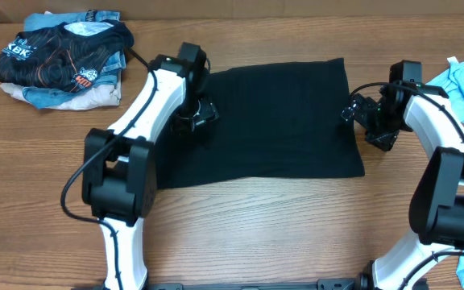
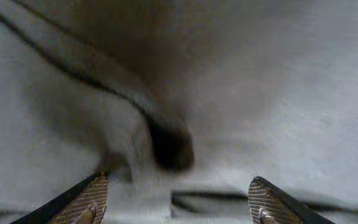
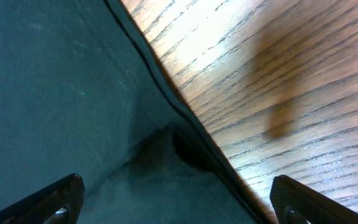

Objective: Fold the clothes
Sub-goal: 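Grasp the shirt's upper left and right edges with both grippers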

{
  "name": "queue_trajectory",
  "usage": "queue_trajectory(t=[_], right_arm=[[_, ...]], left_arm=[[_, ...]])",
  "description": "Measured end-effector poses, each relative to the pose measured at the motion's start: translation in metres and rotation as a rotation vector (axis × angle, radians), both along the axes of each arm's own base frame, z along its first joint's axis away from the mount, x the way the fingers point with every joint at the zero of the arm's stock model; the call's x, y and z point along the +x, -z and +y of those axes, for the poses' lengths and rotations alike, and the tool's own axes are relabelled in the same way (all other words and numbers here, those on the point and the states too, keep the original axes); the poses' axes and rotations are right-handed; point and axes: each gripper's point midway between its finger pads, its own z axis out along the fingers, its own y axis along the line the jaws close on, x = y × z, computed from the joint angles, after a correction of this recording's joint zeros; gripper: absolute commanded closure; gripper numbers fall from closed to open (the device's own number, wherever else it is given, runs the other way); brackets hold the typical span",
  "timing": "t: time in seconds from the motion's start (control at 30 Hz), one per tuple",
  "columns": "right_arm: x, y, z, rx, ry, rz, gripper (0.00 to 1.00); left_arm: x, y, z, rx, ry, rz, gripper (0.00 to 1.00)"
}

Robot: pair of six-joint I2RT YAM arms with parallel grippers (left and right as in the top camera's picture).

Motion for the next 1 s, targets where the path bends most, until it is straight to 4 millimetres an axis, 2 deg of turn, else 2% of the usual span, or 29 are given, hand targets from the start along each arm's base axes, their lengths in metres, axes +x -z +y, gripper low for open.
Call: queue_trajectory(t=[0.07, 0.43, 0.47, 0.53, 1.0], right_arm=[[0.0, 0.001, 0.0, 0.0, 0.0, 0.001, 0.13], [0.0, 0.0, 0.001, 0.008, -0.005, 0.0, 0.16], [0.0, 0.0, 0.001, 0.008, -0.005, -0.001, 0.17], [0.0, 0.0, 0.001, 0.007, -0.006, -0.001, 0.17], [0.0, 0.0, 0.001, 0.007, -0.006, -0.001, 0.23]], left_arm=[[-0.001, 0.007, 0.001, 0.008, 0.0, 0.01, 0.32], [0.015, 0.007, 0.003, 0.024, -0.004, -0.057, 0.78], [0.016, 0.007, 0.003, 0.026, -0.005, -0.061, 0.87], [0.018, 0.007, 0.004, 0.031, -0.005, -0.068, 0.96], [0.025, 0.006, 0.007, 0.054, -0.006, -0.101, 0.96]])
